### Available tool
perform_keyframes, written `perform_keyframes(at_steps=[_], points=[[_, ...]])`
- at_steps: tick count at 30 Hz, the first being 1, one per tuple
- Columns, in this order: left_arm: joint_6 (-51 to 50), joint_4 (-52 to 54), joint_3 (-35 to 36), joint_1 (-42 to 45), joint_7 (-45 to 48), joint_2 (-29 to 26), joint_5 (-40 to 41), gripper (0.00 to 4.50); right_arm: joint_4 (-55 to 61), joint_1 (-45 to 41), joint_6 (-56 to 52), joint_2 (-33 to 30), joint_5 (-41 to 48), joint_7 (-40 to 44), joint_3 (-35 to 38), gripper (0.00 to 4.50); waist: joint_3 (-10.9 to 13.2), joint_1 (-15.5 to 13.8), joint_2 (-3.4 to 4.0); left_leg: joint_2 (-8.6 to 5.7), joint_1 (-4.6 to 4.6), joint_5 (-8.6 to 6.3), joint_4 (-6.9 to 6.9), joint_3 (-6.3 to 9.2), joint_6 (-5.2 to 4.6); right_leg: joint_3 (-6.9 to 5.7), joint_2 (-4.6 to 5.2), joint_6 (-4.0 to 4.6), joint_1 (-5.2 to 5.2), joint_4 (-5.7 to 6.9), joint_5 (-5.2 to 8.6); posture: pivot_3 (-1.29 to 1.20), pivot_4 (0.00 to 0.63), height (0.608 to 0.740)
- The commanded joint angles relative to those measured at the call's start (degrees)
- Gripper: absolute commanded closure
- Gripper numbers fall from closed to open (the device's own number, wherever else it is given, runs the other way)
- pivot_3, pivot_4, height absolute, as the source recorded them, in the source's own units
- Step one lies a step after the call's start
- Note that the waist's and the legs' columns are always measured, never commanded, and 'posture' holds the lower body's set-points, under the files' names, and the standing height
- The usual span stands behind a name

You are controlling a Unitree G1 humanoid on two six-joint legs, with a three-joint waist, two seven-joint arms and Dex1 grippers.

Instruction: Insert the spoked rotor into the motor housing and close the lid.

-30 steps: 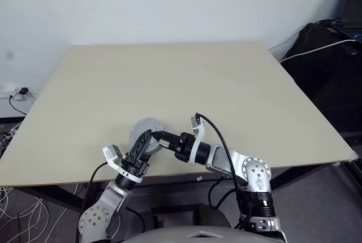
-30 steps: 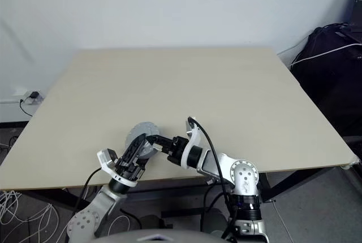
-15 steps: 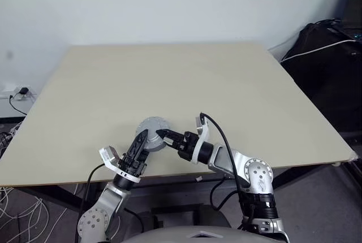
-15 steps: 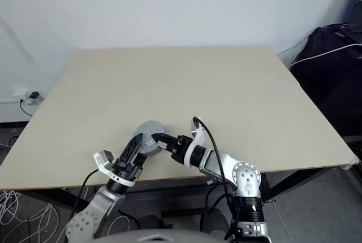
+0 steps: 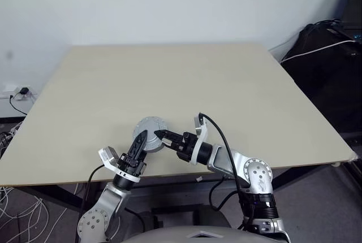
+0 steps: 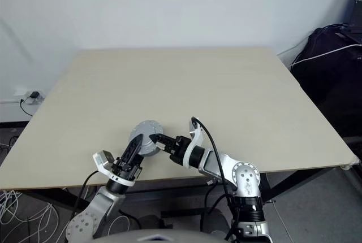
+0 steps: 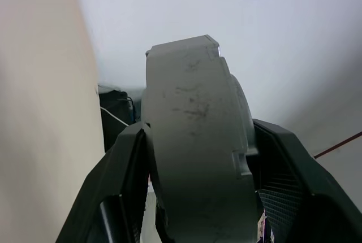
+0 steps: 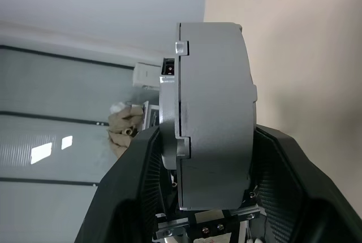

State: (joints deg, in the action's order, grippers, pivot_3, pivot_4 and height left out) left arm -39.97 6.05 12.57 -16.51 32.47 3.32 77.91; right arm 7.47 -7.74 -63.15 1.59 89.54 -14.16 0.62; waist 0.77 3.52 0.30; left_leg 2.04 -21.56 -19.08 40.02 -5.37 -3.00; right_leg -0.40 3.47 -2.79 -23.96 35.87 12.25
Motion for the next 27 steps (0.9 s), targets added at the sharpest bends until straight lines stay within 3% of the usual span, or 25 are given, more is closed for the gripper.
perform_keyframes(at_steps=[1, 10, 18, 27], points=[[0.0, 1.0, -0.3, 1.0, 0.1, 1.1, 0.4, 2.18, 2.4, -1.1, 1.5, 0.5, 3.1, 1.1, 0.0, 2.37, 0.0, 0.0, 0.00, 0.00, 0.00, 0.00, 0.00, 0.00, 0.00, 0.00, 0.00, 0.00, 0.00, 0.00, 0.00, 0.00, 0.000, 0.740], [0.5, 1.0, -0.8, 0.9, -0.1, 1.1, 0.4, 2.20, 2.1, -0.9, 4.4, -0.2, -1.9, 3.1, 0.8, 2.37, 0.0, 0.0, 0.00, 0.00, 0.00, 0.00, 0.01, 0.01, 0.00, 0.00, 0.00, 0.00, 0.01, 0.00, 0.00, 0.00, 0.000, 0.740], [0.8, 1.1, -0.8, 1.0, -0.2, 1.1, -0.2, 2.35, 2.2, -0.8, 5.0, -0.2, -2.9, 4.9, 0.5, 0.00, 0.0, 0.0, 0.00, -0.01, 0.01, 0.00, 0.02, 0.02, 0.00, -0.02, 0.00, -0.01, 0.04, 0.00, 0.00, 0.00, 0.000, 0.740], [0.8, 1.4, -0.7, 0.9, -0.2, 1.4, -0.3, 2.36, 1.1, -0.4, 9.4, 1.4, -9.4, 1.1, 1.3, 0.00, 0.0, -0.1, -0.01, -0.01, 0.01, 0.00, 0.03, 0.03, 0.00, -0.02, 0.00, -0.01, 0.04, 0.00, -0.01, 0.00, 0.000, 0.740]])
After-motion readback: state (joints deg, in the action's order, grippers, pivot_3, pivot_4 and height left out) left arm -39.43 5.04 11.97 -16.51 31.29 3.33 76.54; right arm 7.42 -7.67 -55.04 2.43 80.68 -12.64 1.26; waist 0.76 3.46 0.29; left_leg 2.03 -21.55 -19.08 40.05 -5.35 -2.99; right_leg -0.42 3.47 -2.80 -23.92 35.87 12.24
